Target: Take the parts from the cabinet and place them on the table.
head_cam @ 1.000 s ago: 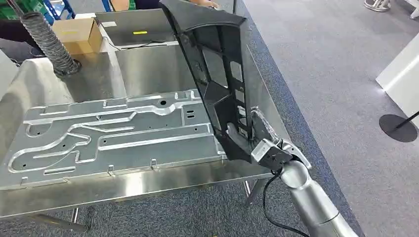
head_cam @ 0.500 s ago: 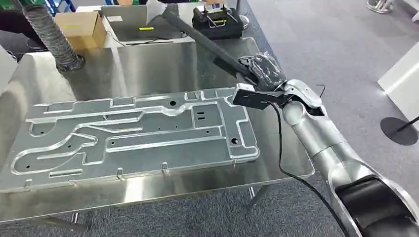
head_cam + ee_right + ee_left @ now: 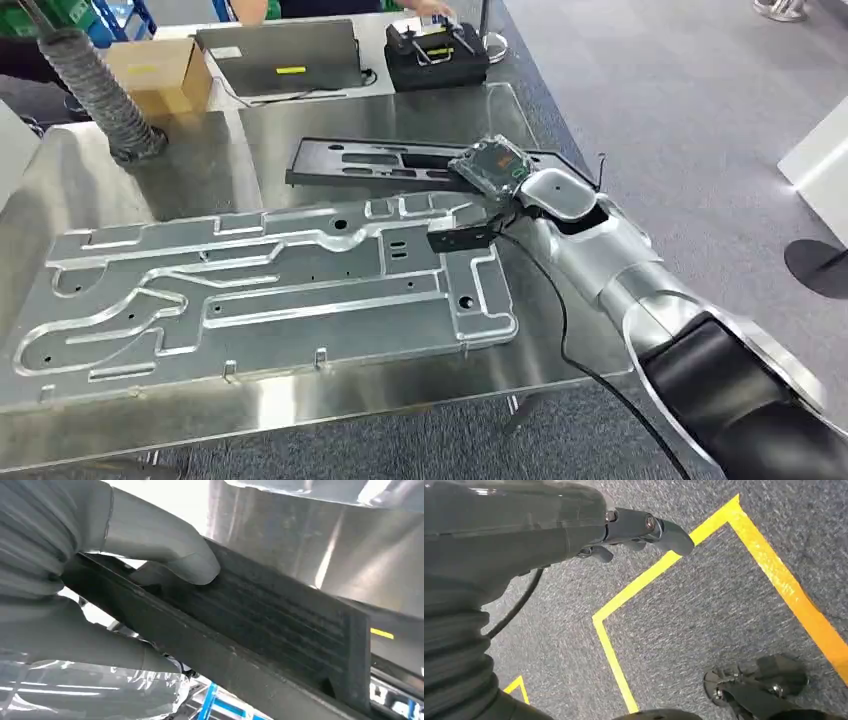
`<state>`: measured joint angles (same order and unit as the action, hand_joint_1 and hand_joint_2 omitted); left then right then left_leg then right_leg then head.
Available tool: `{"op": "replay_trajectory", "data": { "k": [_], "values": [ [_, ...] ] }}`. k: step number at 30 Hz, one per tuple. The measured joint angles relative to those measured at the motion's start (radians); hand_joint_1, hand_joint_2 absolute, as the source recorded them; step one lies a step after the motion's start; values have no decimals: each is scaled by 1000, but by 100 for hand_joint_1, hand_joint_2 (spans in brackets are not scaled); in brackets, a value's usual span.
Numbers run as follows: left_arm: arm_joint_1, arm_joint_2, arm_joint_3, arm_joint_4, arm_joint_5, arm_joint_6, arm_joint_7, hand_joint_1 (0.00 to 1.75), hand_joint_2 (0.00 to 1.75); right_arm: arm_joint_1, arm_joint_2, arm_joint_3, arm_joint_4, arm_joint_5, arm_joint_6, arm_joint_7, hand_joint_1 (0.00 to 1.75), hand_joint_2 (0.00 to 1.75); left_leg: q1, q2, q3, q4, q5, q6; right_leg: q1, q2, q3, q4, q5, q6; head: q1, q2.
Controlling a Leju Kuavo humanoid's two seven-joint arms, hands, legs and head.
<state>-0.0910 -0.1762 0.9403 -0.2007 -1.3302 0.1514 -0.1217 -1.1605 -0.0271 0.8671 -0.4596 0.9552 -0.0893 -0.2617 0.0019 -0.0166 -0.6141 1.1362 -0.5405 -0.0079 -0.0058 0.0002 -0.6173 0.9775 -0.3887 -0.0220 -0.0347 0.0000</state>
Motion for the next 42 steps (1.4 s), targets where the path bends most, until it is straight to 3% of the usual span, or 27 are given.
{"op": "replay_trajectory", "data": {
  "k": [2, 3, 4, 7, 8, 9, 12, 14, 15, 16, 17, 18, 19, 20, 22, 23, 26, 27, 28, 29, 32, 33, 34, 35, 37, 38, 42],
  "values": [
    [0, 1, 0, 0, -4, 8, 9, 0, 175, 10, 24, 22, 24, 5, -8, -1, 175, 175, 2, 0, -89, 157, -54, -8, 1, 1, 3, 2, -5, -3, 0, 0],
    [0, 1, 0, 0, -9, 13, 14, 0, 175, 20, 34, 31, 35, 8, -12, -2, 175, 175, 3, 1, -114, 187, -47, -12, 0, 2, 5, 3, -8, -1, 0, 0],
    [1, 1, 0, 0, -10, 15, 16, 0, 175, 30, 41, 38, 42, 11, -12, -2, 175, 175, 6, 2, -111, 160, -13, -14, -1, 4, 9, 6, -12, 1, 0, 0],
    [2, 1, 0, 0, -18, 22, 23, 0, 175, 38, 59, 50, 59, 13, -13, 0, 175, 175, 16, 9, -16, -90, 134, -22, -3, 5, 11, 31, -35, 15, 0, 0],
    [1, 1, -1, 0, -20, 22, 24, 0, 175, 36, 61, 52, 63, 13, -14, 0, 0, 0, 11, 8, -5, -100, 111, -20, 4, 6, 3, 38, -39, 21, 0, 0],
    [0, 0, -2, 0, -24, 23, 28, 0, 175, 37, 68, 56, 67, 13, -15, 3, 0, 0, 15, 6, -9, -104, 116, -1, 6, 8, -2, 45, -40, 24, 0, 0],
    [0, -3, -5, 0, -38, 29, 44, 0, 175, 38, 78, 59, 77, 12, -13, -2, 0, 0, 11, 6, -8, -106, 116, 16, 4, 7, 0, 44, -41, 33, 0, 0],
    [-3, -4, -9, 0, -39, 31, 50, 0, 175, 36, 82, 61, 80, 8, -11, -3, 0, 0, 14, 7, -3, -109, 116, 27, 1, 5, -19, 93, -79, 42, 0, 0],
    [-5, -4, -9, 0, -35, 31, 51, 0, 175, 33, 86, 61, 82, 6, -10, -3, 0, 0, 14, 8, -3, -109, 115, 30, -1, 4, -52, 160, -115, 46, 0, 0],
    [-6, -4, -9, 0, -28, 31, 53, 0, 0, 32, 91, 61, 85, 3, -9, -3, 0, 0, 13, 9, -3, -109, 115, 31, -1, 4, -95, 249, -153, 49, 0, 0],
    [-6, -4, -9, 0, -23, 30, 54, 0, 0, 33, 92, 61, 88, 1, -7, -3, 0, 0, 12, 9, -3, -108, 114, 33, -1, 4, -139, 337, -184, 50, 0, 0],
    [-6, -4, -9, 0, -19, 27, 53, 0, 0, 35, 97, 61, 90, 0, -7, -3, 0, 0, 11, 9, -2, -108, 113, 34, -1, 4, -161, 377, -184, 49, 0, 0],
    [-6, -4, -9, 0, -19, 23, 52, 0, 0, 35, 101, 62, 92, -1, -7, -4, 0, 0, 10, 8, -1, -108, 113, 34, -1, 4, -157, 361, -163, 45, 0, 0],
    [-6, -4, -9, 0, -17, 21, 50, 0, 0, 34, 102, 62, 94, -2, -7, -4, 0, 0, 8, 6, 2, -108, 113, 34, 0, 4, -129, 303, -125, 39, 0, 0],
    [-7, -4, -8, 0, -11, 19, 42, 0, 0, 27, 107, 62, 95, -6, -9, -6, 0, 0, 3, 4, 9, -109, 110, 34, 8, 4, -30, 104, -32, 16, 0, 0],
    [-7, -7, -8, 0, -10, 14, 37, 0, 0, 23, 107, 62, 95, -13, -10, -10, 0, 0, 1, 4, 8, -110, 109, 32, 13, 2, -5, 55, -42, 7, 0, 0],
    [-5, -7, -8, 0, -9, 8, 32, 0, 0, 20, 111, 62, 95, -39, -12, -30, 0, 0, 4, 7, 8, -114, 109, 16, 19, 1, -7, 46, -36, 8, 0, 0],
    [-6, -8, -7, 0, -8, 6, 29, 0, 0, 19, 108, 56, 95, -54, -13, -39, 0, 0, 2, 8, 11, -119, 111, 10, 18, 2, -4, 37, -32, 5, 0, 0],
    [-8, -7, -7, 0, -7, 5, 26, 0, 0, 19, 108, 48, 93, -70, -13, -51, 0, 0, 1, 9, 11, -114, 104, 6, 1, -1, 9, 19, -22, 5, 0, 0],
    [-6, -8, -7, 0, -5, 3, 22, 0, 0, 15, 106, 36, 92, -83, -13, -63, 0, 0, -1, 10, 5, -94, 87, 1, 2, 0, 14, 10, -20, 0, 0, 0],
    [-4, -8, -7, 1, -1, -10, 23, 0, 0, -4, 90, 15, 85, -100, -14, -76, 0, 0, 9, 10, -98, 130, -26, -11, 4, 0, 15, 11, -20, -5, 0, 0],
    [-3, -8, -7, 1, 3, -13, 22, 0, 0, -13, 76, 6, 80, -104, -10, -75, 0, 0, 11, 11, -127, 186, -39, -15, 4, 0, 15, 13, -21, -4, 0, 0],
    [0, -8, -5, 1, 11, -13, 20, 0, 0, -31, 60, -2, 74, -105, -7, -71, 0, 0, 12, 11, -132, 191, -23, -18, 3, -1, 14, 17, -23, -3, 0, 0],
    [3, -8, -2, 1, 14, -14, 17, 0, 0, -53, 47, -11, 68, -108, 1, -68, 0, 0, 13, 11, -113, 147, 12, -19, 2, 0, 14, 20, -26, 0, 0, 0],
    [6, -5, 2, 1, 27, -14, 8, 0, 0, -106, 11, -27, 58, -114, 19, -61, 0, 0, 17, 11, -31, -23, 101, -18, 1, 1, 14, 31, -33, 8, 0, 0],
    [8, -3, 5, 1, 34, -14, 1, 0, 0, -133, -16, -37, 51, -117, 27, -55, 0, 0, 19, 10, -2, -91, 113, -14, 3, 0, 9, 39, -38, 14, 0, 0],
    [13, -4, 18, 1, 48, -24, -9, 0, 0, -212, -165, -91, 16, -176, 25, -60, 0, 0, 10, 1, 4, -100, 106, 16, 8, -8, 4, 41, -40, 38, 0, 0]
  ]
}}
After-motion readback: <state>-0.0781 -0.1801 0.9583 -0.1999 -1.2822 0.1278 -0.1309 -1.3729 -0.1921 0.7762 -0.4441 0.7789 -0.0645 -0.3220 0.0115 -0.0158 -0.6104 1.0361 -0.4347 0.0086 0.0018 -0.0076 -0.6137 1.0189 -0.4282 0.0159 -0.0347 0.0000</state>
